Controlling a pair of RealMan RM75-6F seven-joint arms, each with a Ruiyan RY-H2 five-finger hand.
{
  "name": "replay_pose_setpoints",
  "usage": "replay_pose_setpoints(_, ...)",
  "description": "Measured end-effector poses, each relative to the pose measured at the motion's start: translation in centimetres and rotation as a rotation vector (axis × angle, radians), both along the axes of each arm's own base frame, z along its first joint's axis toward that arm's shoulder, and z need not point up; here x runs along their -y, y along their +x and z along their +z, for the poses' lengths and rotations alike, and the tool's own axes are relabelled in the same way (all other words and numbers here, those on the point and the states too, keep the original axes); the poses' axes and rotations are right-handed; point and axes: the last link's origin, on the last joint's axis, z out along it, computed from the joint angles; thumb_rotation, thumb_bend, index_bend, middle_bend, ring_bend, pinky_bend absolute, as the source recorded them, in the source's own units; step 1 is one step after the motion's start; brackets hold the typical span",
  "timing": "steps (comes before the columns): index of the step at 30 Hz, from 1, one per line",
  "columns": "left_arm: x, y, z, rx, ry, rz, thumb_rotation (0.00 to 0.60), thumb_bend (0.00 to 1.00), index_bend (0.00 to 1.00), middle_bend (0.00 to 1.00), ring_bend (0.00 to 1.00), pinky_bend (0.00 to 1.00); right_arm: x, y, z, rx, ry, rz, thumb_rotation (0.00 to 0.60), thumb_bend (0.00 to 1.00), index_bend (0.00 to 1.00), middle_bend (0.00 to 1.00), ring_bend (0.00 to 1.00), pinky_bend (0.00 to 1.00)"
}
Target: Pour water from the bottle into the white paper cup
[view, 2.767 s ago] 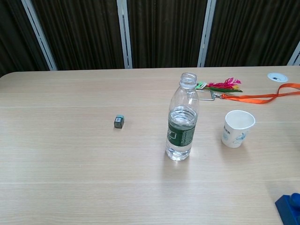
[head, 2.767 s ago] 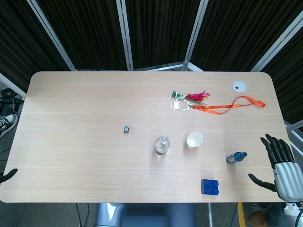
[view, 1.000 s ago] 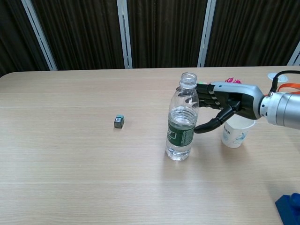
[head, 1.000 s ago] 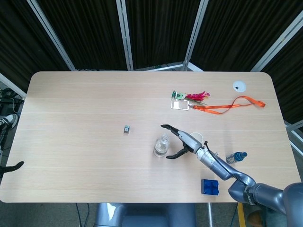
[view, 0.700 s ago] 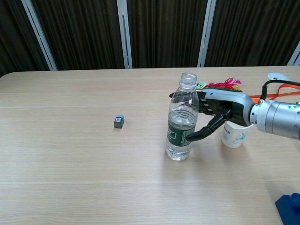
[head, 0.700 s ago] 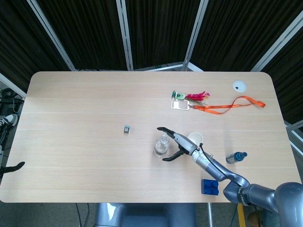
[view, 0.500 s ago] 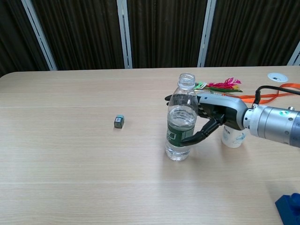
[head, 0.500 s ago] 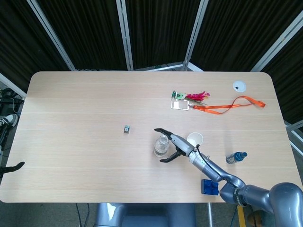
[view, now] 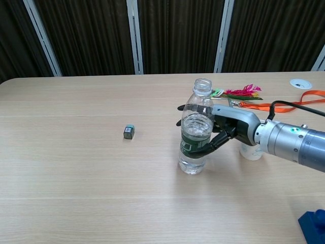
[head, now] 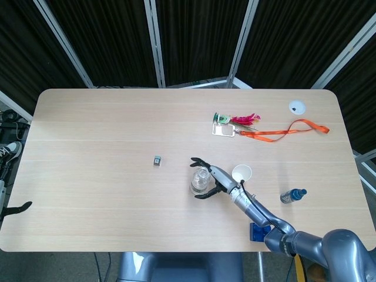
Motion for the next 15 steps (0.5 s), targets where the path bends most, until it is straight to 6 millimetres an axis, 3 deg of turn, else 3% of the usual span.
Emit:
replay_pose_setpoints(4, -0.01, 0.0, -0.1, 0.001, -0.007, 0.002, 0.6, 0.0, 0.0, 0.0, 0.0, 0.0, 0.11, 0.23, -0.35, 0.021, -0.006, -0.015, 0.6, 0.0, 0.16, 0.35, 0.29, 0.36)
replay_pose_setpoints(11, -0.01, -0.04, -0.12, -0.001, -0.009, 0.005, 0.6, 0.0, 0.0, 0.0, 0.0, 0.0, 0.17, 0.01, -0.83, 0.021, -0.049, -0.024, 0.6, 0.0, 0.4, 0.48, 0.43, 0.48)
replay_pose_setpoints(15, 0.07, 0.01, -0.13, 0.0, -0.011, 0.005, 0.6, 0.0, 0.0, 0.0, 0.0, 0.0, 0.1, -0.01, -0.8, 0.028, -0.067, -0.021, 0.6, 0.03, 0.49, 0.53, 0.48, 0.53)
